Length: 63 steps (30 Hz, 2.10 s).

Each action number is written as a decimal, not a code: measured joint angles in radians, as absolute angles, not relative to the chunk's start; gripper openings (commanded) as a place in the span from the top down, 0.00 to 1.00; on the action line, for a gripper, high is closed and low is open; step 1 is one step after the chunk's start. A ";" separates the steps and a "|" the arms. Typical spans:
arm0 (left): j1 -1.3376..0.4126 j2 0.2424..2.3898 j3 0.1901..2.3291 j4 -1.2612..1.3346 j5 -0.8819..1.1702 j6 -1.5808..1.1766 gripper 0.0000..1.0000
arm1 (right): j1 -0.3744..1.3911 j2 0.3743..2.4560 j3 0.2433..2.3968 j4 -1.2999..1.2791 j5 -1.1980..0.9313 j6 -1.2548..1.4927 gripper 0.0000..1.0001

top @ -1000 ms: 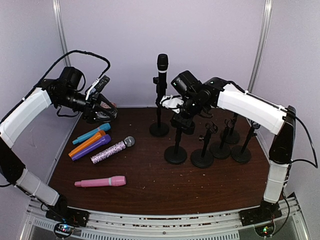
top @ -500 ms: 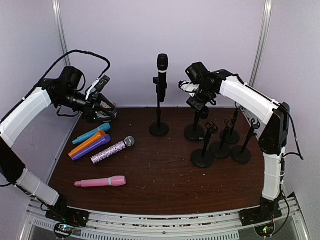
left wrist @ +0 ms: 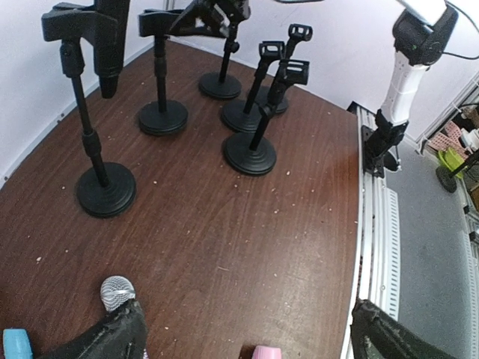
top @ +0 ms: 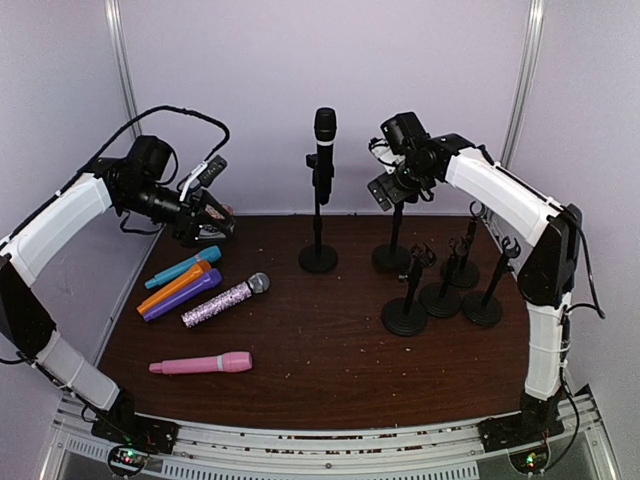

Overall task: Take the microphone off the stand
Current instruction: Place the microphone stand at the corner of the board, then pick up the microphone stand with the microphone from the corner of the board, then place the microphone stand with the microphone at the center of the board.

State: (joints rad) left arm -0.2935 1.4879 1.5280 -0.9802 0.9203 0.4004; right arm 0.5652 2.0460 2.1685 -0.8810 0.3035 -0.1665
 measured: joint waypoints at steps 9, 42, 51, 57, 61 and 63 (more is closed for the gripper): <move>-0.287 1.456 1.528 -0.931 0.749 0.321 0.02 | 0.617 1.758 1.983 -0.591 0.301 -0.097 0.00; -0.234 1.381 1.474 -0.887 0.543 0.240 0.02 | 0.779 2.098 2.172 -0.172 0.252 -0.036 0.84; -0.234 1.345 1.412 -0.885 0.601 0.273 0.02 | 0.780 2.093 2.158 -0.160 0.180 0.004 0.95; -0.234 1.332 1.374 -0.884 0.694 0.306 0.02 | 0.773 2.003 2.059 -0.177 0.015 0.027 0.95; -0.234 1.329 1.364 -0.883 0.756 0.325 0.02 | 0.777 1.913 1.957 -0.186 -0.119 0.051 0.95; -0.236 1.329 1.363 -0.883 0.783 0.332 0.02 | 0.785 1.866 1.908 -0.186 -0.172 0.059 0.96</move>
